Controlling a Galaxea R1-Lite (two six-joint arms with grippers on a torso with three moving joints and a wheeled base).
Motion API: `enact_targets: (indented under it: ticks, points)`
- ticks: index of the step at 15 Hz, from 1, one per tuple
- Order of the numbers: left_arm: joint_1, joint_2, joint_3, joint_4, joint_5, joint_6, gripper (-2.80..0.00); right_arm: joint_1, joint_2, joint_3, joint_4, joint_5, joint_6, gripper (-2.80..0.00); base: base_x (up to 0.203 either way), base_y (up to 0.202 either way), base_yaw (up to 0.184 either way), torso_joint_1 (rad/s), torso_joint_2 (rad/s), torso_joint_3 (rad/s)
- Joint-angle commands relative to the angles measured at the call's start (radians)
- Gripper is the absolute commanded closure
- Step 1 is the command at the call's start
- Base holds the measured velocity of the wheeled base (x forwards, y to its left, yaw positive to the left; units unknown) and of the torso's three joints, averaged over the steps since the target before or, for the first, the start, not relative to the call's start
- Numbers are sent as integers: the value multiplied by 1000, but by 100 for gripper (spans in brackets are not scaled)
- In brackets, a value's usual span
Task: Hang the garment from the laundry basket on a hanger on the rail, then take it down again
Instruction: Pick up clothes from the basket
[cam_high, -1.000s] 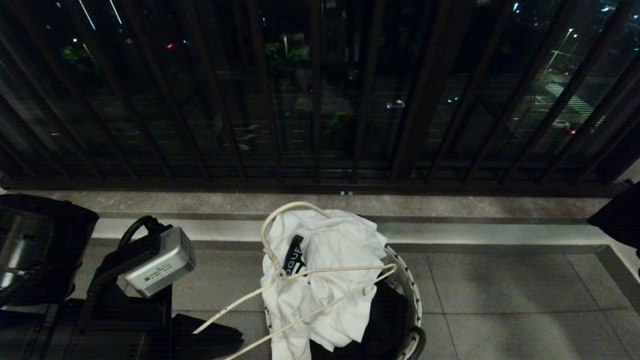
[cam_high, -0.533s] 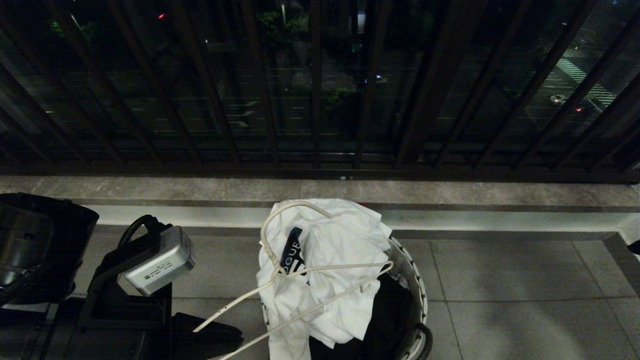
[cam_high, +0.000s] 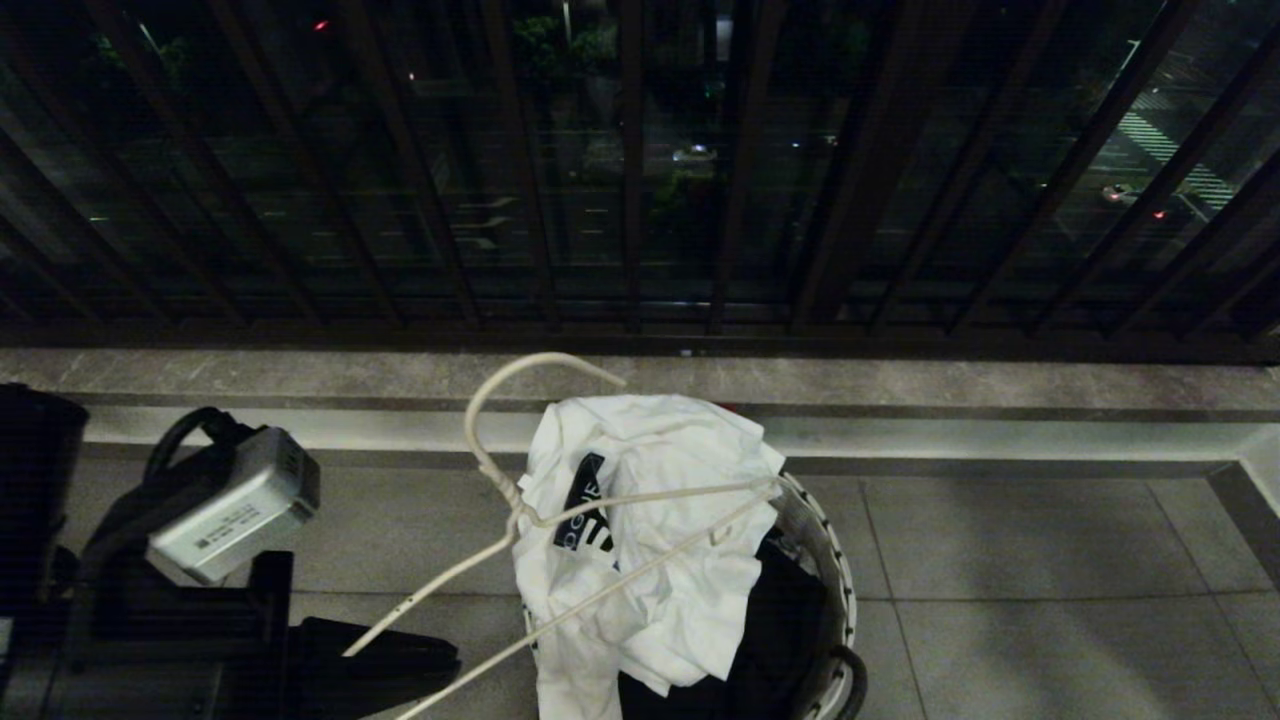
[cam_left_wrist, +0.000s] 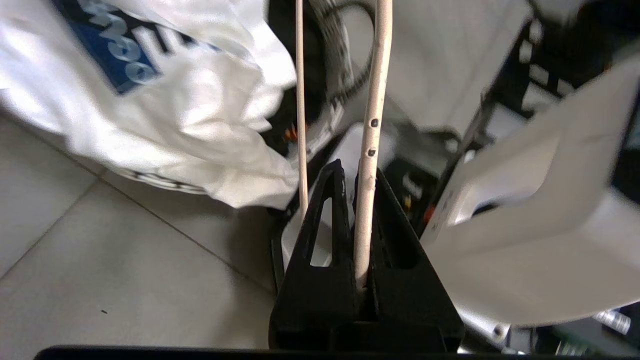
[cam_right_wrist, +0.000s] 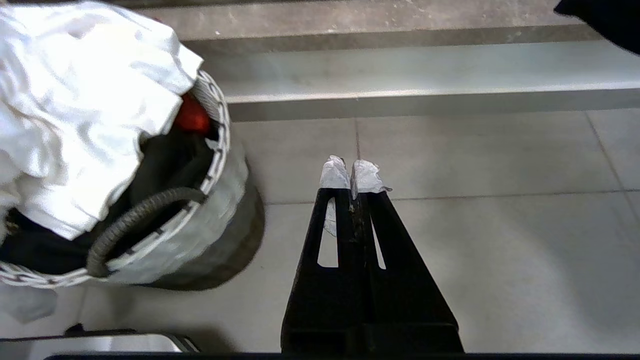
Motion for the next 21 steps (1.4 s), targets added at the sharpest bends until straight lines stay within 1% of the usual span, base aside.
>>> enact_targets:
  ticks: [1, 2, 4, 6, 8, 10, 11, 12, 13, 15, 17, 19, 21]
  points:
    - [69, -105, -2, 4, 4, -28, 0, 0, 4, -44, 13, 3, -9, 0, 0, 0, 0, 0, 0, 0]
    - [109, -119, -1, 7, 9, -31, 0, 0, 27, -103, 37, 14, -11, 0, 0, 0, 0, 0, 0, 0]
    - [181, -108, -6, 4, 12, -27, 0, 1, 163, -190, 66, 66, -13, 0, 0, 0, 0, 0, 0, 0]
    - [207, -72, -43, 4, 12, -27, 0, 2, 378, -265, 46, 143, -22, 0, 0, 0, 0, 0, 0, 0]
    - [213, -67, -52, 3, 12, -27, 0, 7, 627, -339, -11, 217, -32, 0, 0, 0, 0, 0, 0, 0]
    - [225, -74, -64, 3, 14, -31, 0, 44, 876, -430, -71, 254, -29, 0, 0, 0, 0, 0, 0, 0]
    - [236, -88, -65, 3, 13, -28, 0, 79, 998, -491, -99, 259, -20, 0, 0, 0, 0, 0, 0, 0]
    - [247, -92, -71, 3, 14, -29, 0, 126, 1108, -554, -121, 250, -8, 0, 0, 0, 0, 0, 0, 0]
    - [273, -92, -84, 4, 14, -29, 0, 185, 1222, -624, -146, 227, 4, 0, 0, 0, 0, 0, 0, 0]
    - [314, -98, -103, 4, 14, -29, 0, 326, 1416, -754, -214, 157, 23, 0, 0, 0, 0, 0, 0, 0]
    - [337, -113, -111, 4, 14, -29, 0, 473, 1558, -869, -271, 74, 34, 0, 0, 0, 0, 0, 0, 0]
    - [366, -124, -124, 5, 14, -29, 0, 570, 1667, -964, -296, 18, 40, 0, 0, 0, 0, 0, 0, 0]
    - [405, -125, -129, 7, 14, -28, 0, 642, 1748, -1027, -305, -12, 44, 0, 0, 0, 0, 0, 0, 0]
